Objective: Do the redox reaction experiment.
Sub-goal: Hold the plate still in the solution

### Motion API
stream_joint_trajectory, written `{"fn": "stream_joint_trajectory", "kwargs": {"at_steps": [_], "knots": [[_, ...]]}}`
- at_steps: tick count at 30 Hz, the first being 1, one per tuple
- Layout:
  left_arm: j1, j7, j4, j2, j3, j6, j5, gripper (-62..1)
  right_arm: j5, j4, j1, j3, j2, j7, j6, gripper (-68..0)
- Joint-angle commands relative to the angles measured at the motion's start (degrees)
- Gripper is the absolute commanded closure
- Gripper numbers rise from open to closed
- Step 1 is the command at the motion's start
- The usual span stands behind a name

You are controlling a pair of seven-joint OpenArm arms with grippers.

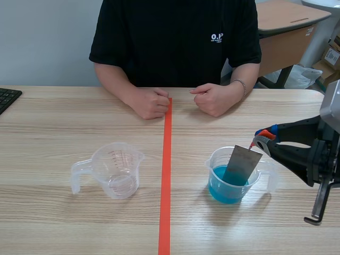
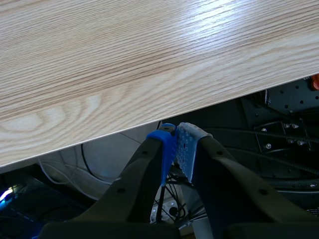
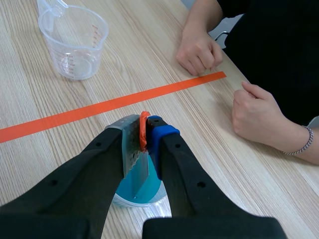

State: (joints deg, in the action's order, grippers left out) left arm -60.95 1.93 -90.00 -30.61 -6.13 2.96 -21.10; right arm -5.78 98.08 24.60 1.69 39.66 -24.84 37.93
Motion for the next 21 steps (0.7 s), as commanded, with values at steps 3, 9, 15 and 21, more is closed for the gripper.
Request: {"fn": "stream_joint_trajectory", "kwargs": {"at_steps": [3, 9, 15, 21], "knots": [[0.02, 0.57, -0.44, 0.44, 0.13, -0.26, -0.35, -4.1, -0.39, 0.11, -0.94, -0.02, 0.66, -0.61, -0.35, -1.5], [0.02, 0.55, -0.44, 0.44, 0.13, -0.26, -0.35, -4.1, -0.68, 1.01, -0.57, -1.75, 0.83, -0.61, 1.27, -1.5], [0.02, 0.55, -0.44, 0.44, 0.13, -0.26, -0.35, -4.1, -2.82, 3.13, 0.92, -6.16, 0.83, -0.61, 4.22, -1.5], [0.02, 0.28, -0.44, 0.42, 0.11, -0.26, -0.35, -4.1, -3.78, 7.04, 3.37, -11.19, 0.83, -0.61, 4.79, -1.5]]}}
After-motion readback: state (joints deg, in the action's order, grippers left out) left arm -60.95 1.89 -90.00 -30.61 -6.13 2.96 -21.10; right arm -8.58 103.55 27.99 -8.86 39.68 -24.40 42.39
